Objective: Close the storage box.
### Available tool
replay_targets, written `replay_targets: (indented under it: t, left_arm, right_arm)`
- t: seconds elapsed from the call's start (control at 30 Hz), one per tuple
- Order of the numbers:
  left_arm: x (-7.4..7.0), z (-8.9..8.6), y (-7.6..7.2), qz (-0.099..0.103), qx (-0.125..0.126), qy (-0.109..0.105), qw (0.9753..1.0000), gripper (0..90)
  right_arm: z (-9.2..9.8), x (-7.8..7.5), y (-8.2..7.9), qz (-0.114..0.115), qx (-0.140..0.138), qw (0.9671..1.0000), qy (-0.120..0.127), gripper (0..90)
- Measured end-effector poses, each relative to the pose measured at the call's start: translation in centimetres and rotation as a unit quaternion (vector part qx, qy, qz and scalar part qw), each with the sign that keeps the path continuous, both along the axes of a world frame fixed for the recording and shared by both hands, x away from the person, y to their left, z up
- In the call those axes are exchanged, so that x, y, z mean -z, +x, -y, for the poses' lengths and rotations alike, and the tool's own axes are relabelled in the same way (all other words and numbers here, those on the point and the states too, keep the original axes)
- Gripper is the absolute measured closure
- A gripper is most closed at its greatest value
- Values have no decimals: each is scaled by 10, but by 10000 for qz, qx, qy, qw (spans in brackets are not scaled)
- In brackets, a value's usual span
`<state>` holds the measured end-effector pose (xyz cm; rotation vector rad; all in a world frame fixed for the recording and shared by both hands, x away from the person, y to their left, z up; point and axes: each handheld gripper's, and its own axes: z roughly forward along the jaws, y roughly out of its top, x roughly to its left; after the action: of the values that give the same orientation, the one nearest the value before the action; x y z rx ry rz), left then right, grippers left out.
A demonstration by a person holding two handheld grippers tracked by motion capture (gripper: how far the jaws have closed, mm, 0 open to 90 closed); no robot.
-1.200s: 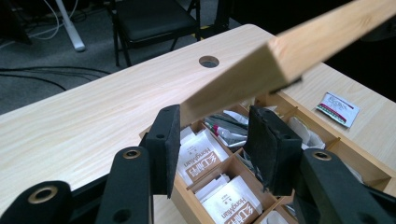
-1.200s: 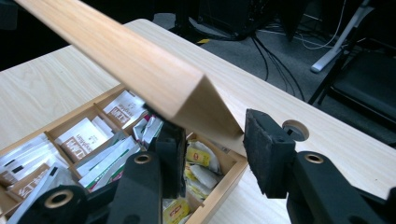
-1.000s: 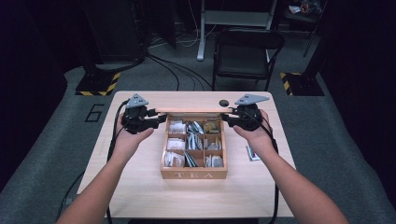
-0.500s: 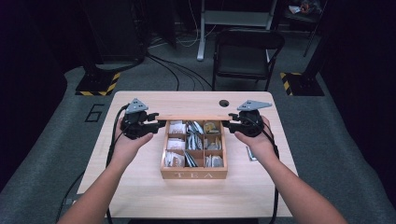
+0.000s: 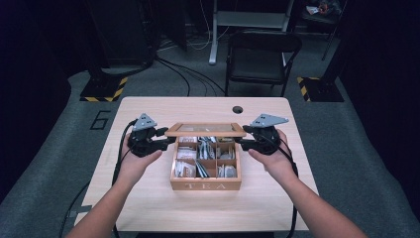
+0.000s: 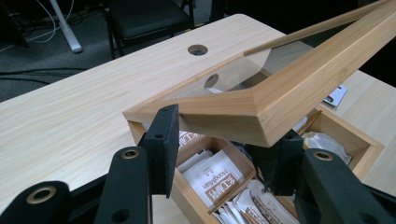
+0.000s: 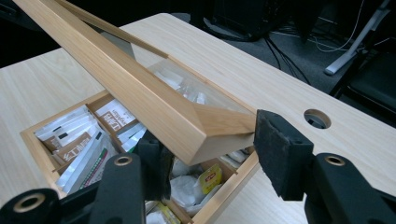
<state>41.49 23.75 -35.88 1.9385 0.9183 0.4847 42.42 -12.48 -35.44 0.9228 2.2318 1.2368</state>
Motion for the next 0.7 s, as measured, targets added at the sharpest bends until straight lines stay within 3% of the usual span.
replay_targets:
  t: [0.37,0.7]
  left_arm:
    - [11,-2,-5,-138,59,-104,9998,509]
    - [22,-1,-13,-188,95,-63,9998,468]
  right_arm:
    - [1,9,-8,103,-96,9999,-26,473]
    - [-1,24,-20,183,-32,9998,-60,439]
